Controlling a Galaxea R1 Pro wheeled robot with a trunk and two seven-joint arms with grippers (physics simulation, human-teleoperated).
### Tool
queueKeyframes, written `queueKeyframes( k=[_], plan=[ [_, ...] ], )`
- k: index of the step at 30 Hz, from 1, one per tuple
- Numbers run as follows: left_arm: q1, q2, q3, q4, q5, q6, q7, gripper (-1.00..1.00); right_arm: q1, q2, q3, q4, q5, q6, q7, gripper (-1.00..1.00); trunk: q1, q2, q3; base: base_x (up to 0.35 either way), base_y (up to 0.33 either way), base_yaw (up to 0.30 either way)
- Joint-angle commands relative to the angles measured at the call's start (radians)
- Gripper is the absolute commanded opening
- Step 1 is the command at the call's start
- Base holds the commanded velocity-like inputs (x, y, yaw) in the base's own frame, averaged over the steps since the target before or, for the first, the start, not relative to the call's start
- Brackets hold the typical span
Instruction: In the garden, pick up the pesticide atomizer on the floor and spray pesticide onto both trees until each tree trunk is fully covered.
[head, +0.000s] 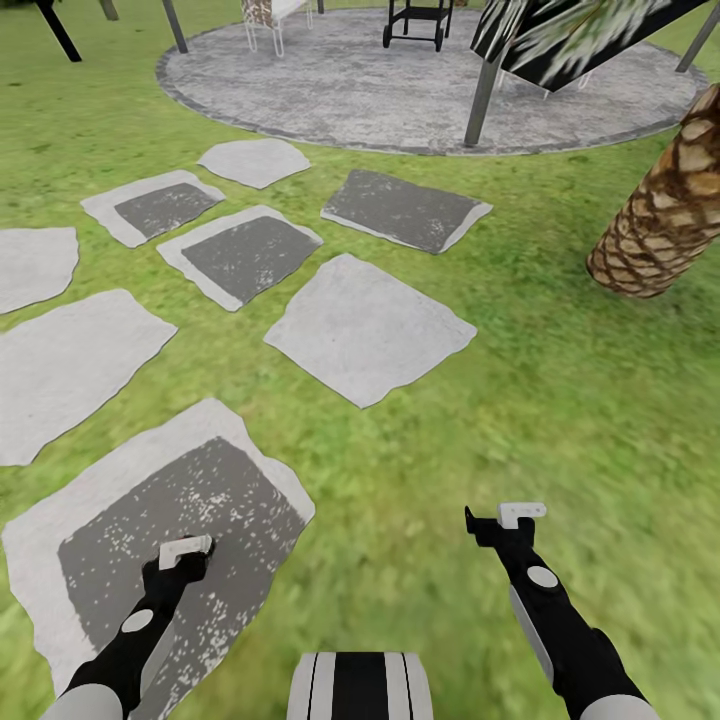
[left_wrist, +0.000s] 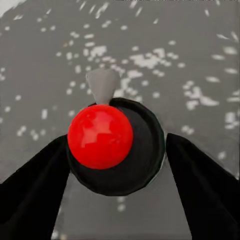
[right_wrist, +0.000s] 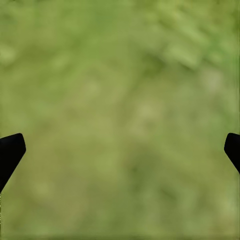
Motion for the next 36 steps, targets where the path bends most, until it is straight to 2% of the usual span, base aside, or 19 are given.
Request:
queueKeyframes(
  k=[1, 25, 36],
  plan=[
    [-0.001, -0.001, 0.007, 0.001, -0.012, -0.004, 0.000, -1.00, 0.000, 0.000, 0.001, -0.001, 0.002, 0.004, -0.004, 1.00, 0.000, 0.000, -0.001, 0.000, 0.000, 0.000],
    [-0.001, -0.001, 0.004, -0.008, -0.012, -0.004, -0.002, -1.00, 0.000, -0.001, 0.001, -0.001, 0.002, 0.004, -0.003, 1.00, 0.000, 0.000, -0.001, 0.000, 0.000, 0.000],
    [-0.001, 0.000, 0.003, -0.004, -0.014, -0.001, -0.002, -1.00, 0.000, -0.001, 0.002, -0.001, 0.002, 0.001, -0.004, 1.00, -0.005, 0.002, 0.042, 0.000, 0.000, 0.000]
  ],
)
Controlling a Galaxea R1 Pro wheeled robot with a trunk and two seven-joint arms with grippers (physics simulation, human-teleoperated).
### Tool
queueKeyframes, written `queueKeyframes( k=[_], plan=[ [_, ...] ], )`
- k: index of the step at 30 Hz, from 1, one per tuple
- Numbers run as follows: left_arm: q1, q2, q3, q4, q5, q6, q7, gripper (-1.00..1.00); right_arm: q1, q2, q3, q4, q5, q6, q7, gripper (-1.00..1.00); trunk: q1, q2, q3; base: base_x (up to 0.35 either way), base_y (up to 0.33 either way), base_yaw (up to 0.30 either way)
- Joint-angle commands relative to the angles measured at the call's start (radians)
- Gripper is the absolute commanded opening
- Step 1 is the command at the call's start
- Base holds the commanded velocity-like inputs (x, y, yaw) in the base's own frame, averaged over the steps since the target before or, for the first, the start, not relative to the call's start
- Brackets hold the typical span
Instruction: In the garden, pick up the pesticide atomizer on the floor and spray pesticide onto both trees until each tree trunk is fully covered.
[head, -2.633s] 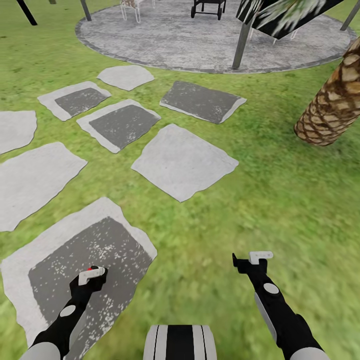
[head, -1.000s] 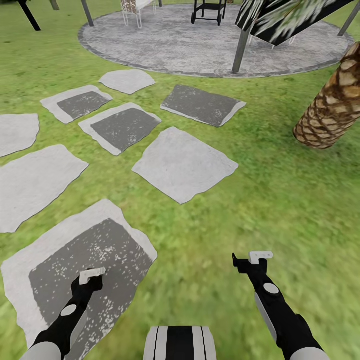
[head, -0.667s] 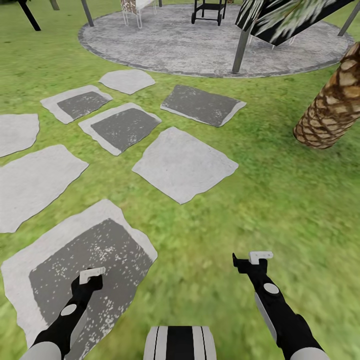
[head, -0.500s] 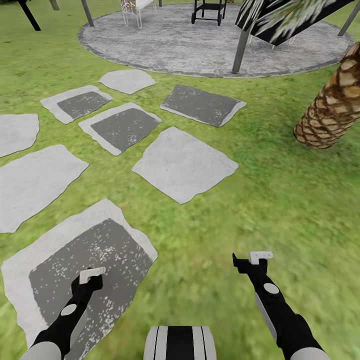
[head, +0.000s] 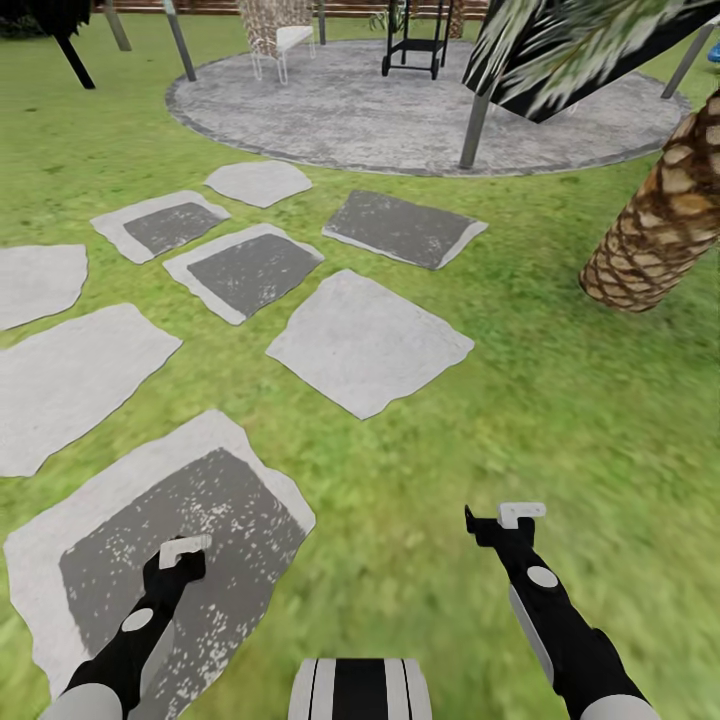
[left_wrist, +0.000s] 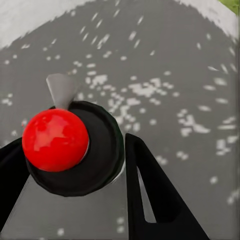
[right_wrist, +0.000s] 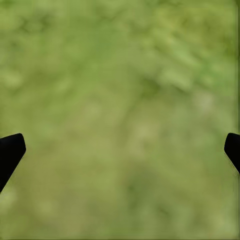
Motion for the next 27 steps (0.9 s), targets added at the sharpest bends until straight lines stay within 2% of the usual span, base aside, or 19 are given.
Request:
queueKeyframes(
  k=[1, 10, 14, 16, 21, 27],
  plan=[
    [-0.001, -0.001, 0.007, 0.001, -0.011, -0.004, -0.001, -1.00, 0.000, 0.000, 0.001, -0.001, 0.002, 0.004, -0.003, 1.00, -0.001, 0.000, 0.003, 0.000, 0.000, 0.000],
    [-0.002, 0.002, 0.002, 0.001, -0.015, 0.013, 0.002, -1.00, 0.000, 0.001, 0.005, -0.001, 0.001, 0.003, -0.003, 1.00, -0.005, 0.002, 0.038, 0.000, 0.000, 0.000],
    [-0.002, -0.003, -0.001, -0.001, -0.019, 0.072, 0.001, -1.00, 0.003, 0.000, 0.003, 0.001, 0.005, 0.001, -0.006, 1.00, -0.006, 0.003, 0.054, 0.000, 0.000, -0.005],
    [-0.002, -0.003, 0.000, -0.001, -0.019, 0.091, 0.001, -1.00, 0.009, -0.005, 0.002, 0.002, 0.005, 0.001, -0.007, 1.00, -0.007, 0.004, 0.063, 0.000, 0.000, -0.091],
    [-0.002, -0.004, -0.001, 0.007, -0.022, 0.112, 0.001, -1.00, 0.041, -0.042, 0.001, 0.004, 0.003, -0.001, -0.007, 1.00, -0.010, 0.005, 0.087, 0.000, 0.000, -0.182],
    [0.000, -0.010, -0.010, 0.036, -0.020, 0.113, 0.000, -1.00, 0.094, -0.049, 0.001, 0.009, 0.002, -0.002, -0.009, 1.00, -0.012, 0.006, 0.116, 0.000, 0.000, -0.216]
  ],
)
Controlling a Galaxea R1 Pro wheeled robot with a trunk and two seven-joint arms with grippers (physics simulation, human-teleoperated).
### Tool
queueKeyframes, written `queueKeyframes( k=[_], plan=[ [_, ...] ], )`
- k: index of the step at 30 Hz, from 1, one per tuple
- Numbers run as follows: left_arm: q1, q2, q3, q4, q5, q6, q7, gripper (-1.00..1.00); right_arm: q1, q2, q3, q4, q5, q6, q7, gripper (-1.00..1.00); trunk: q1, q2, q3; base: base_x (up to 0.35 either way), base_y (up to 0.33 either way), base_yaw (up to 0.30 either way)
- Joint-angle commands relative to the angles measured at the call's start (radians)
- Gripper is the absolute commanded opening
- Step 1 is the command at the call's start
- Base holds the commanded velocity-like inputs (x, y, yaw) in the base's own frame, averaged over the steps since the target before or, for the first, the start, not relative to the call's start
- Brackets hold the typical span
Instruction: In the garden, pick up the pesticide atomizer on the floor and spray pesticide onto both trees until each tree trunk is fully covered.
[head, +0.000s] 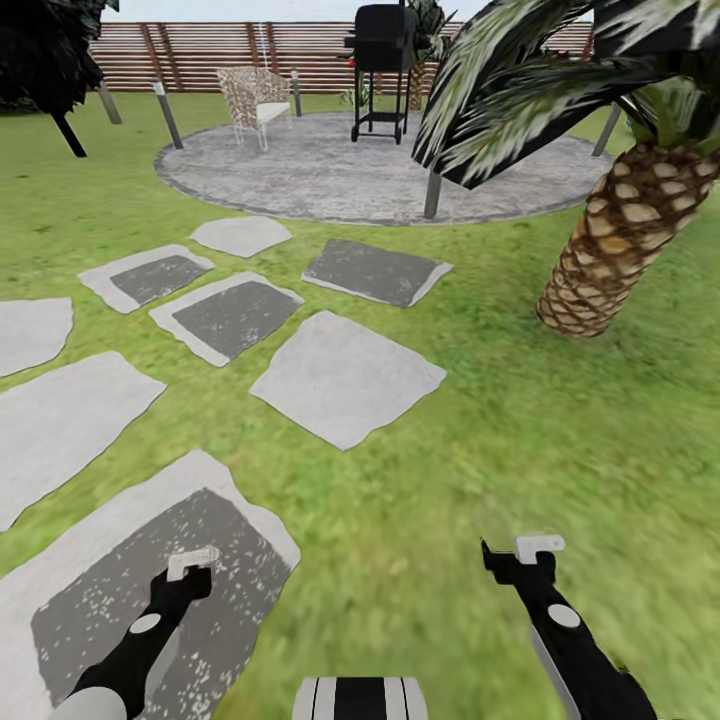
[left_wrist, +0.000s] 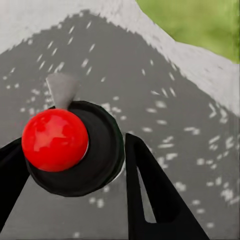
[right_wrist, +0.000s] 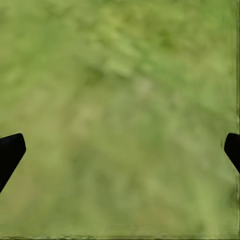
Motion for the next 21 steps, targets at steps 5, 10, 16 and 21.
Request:
queueKeyframes(
  k=[5, 10, 16, 21],
  plan=[
    [0.008, -0.012, -0.006, 0.056, -0.032, -0.005, -0.001, -1.00, 0.046, 0.000, 0.001, 0.000, 0.002, 0.002, -0.004, 1.00, -0.002, 0.001, 0.025, 0.000, 0.000, -0.222],
    [0.031, -0.013, -0.032, 0.066, -0.072, -0.002, 0.001, -1.00, 0.125, -0.001, -0.003, 0.001, 0.000, -0.040, -0.005, 1.00, -0.005, 0.002, 0.050, 0.000, 0.000, -0.223],
    [0.120, -0.003, -0.029, 0.060, -0.073, -0.004, 0.002, -1.00, 0.220, 0.001, -0.100, 0.078, -0.003, -0.195, -0.002, 1.00, -0.007, 0.004, 0.080, 0.000, 0.000, -0.223],
    [0.183, 0.002, -0.026, 0.041, -0.066, -0.011, 0.008, -1.00, 0.228, 0.002, -0.110, 0.196, -0.002, -0.305, -0.003, 1.00, -0.010, 0.005, 0.105, 0.000, 0.000, -0.223]
  ],
)
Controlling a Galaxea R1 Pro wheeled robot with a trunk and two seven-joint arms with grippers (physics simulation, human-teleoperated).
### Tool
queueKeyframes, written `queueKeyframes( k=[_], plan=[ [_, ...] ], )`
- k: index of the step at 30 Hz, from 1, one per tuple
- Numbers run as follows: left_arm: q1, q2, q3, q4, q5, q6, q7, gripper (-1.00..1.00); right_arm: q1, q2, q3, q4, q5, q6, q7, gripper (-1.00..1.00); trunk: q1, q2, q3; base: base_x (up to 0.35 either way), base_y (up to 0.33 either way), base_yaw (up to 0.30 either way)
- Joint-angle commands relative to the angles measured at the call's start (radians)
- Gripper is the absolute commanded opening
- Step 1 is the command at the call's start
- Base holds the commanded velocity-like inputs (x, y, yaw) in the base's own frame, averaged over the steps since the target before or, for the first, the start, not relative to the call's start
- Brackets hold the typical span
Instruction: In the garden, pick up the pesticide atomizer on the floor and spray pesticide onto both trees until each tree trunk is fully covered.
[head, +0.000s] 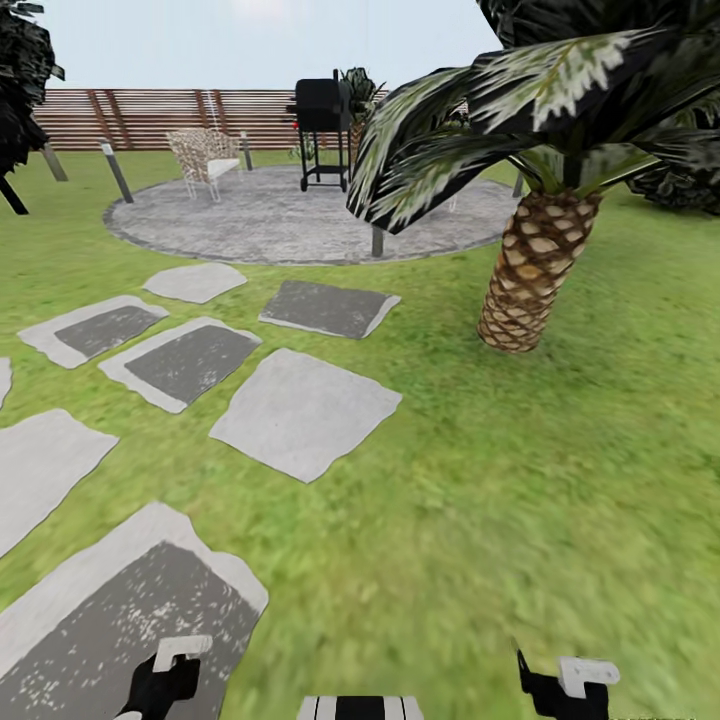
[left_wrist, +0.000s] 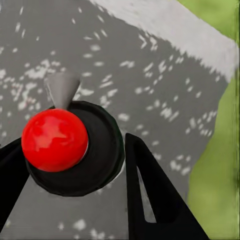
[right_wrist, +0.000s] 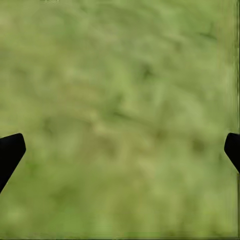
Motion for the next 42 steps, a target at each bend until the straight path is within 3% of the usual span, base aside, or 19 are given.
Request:
queueKeyframes(
  k=[1, 5, 14, 42],
  plan=[
    [0.001, -0.001, 0.007, 0.001, -0.010, -0.004, 0.001, -1.00, -0.001, 0.002, 0.001, 0.018, 0.002, -0.022, -0.003, 1.00, -0.001, 0.000, 0.005, 0.000, 0.000, -0.223],
    [0.004, -0.003, 0.006, 0.006, -0.010, -0.008, 0.002, -1.00, 0.000, 0.006, 0.001, 0.067, 0.001, -0.065, -0.003, 1.00, -0.002, 0.001, 0.025, 0.000, 0.000, -0.223],
    [0.005, -0.001, 0.007, 0.011, -0.011, -0.010, -0.001, -1.00, 0.000, 0.007, 0.001, 0.078, 0.001, -0.072, -0.002, 1.00, -0.006, 0.003, 0.070, 0.000, 0.000, -0.223],
    [0.006, -0.007, 0.004, 0.012, -0.010, -0.009, -0.004, -1.00, 0.000, 0.008, 0.001, 0.079, 0.000, -0.072, -0.002, 1.00, -0.110, 0.192, 0.180, 0.000, 0.000, -0.255]
  ],
)
